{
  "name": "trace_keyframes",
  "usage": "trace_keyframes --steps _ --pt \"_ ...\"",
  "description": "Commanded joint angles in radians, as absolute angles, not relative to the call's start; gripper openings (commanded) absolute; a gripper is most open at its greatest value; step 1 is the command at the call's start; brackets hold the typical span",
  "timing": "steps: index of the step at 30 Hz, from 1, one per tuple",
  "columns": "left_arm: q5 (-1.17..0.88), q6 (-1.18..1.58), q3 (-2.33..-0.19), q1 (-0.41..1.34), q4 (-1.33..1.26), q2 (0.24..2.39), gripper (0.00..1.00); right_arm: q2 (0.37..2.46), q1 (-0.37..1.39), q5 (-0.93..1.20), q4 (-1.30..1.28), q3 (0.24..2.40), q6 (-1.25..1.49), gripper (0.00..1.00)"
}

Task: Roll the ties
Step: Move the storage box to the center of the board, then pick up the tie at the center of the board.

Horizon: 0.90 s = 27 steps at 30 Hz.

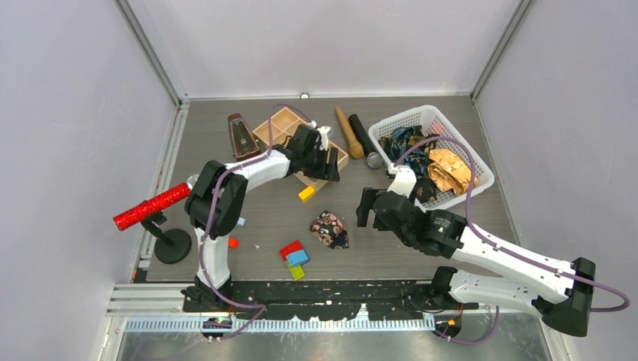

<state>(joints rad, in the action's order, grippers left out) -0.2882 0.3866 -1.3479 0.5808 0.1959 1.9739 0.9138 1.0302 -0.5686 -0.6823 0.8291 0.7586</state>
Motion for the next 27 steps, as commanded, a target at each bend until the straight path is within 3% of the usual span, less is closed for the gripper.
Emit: trace_keyframes --steps 1,7,12,16,21,27 --pt "-0.310 0.385 -1.380 0.580 0.248 1.867 0.64 0.888 1.031 -0.610 -0.655 0.795 0.930 0.94" --pt "-0.272 0.365 -1.343 0.557 0.311 1.718 0.70 0.840 1.031 -0.575 -0.600 0.705 1.104 0.94" --pt "-0.267 0.378 -1.166 0.529 0.284 1.517 0.75 0.807 1.029 -0.499 -0.515 0.600 1.241 0.95" --pt "-0.382 0.454 -0.982 0.532 0.175 1.414 0.75 0.818 1.029 -0.431 -0.375 0.481 1.334 0.98" --pt "-0.436 0.506 -0.794 0.558 0.038 1.357 0.76 0.874 1.030 -0.381 -0.175 0.387 1.418 1.00" --pt "-0.463 0.512 -0.732 0.607 0.005 1.377 0.77 0.944 1.030 -0.351 -0.071 0.339 1.498 0.99"
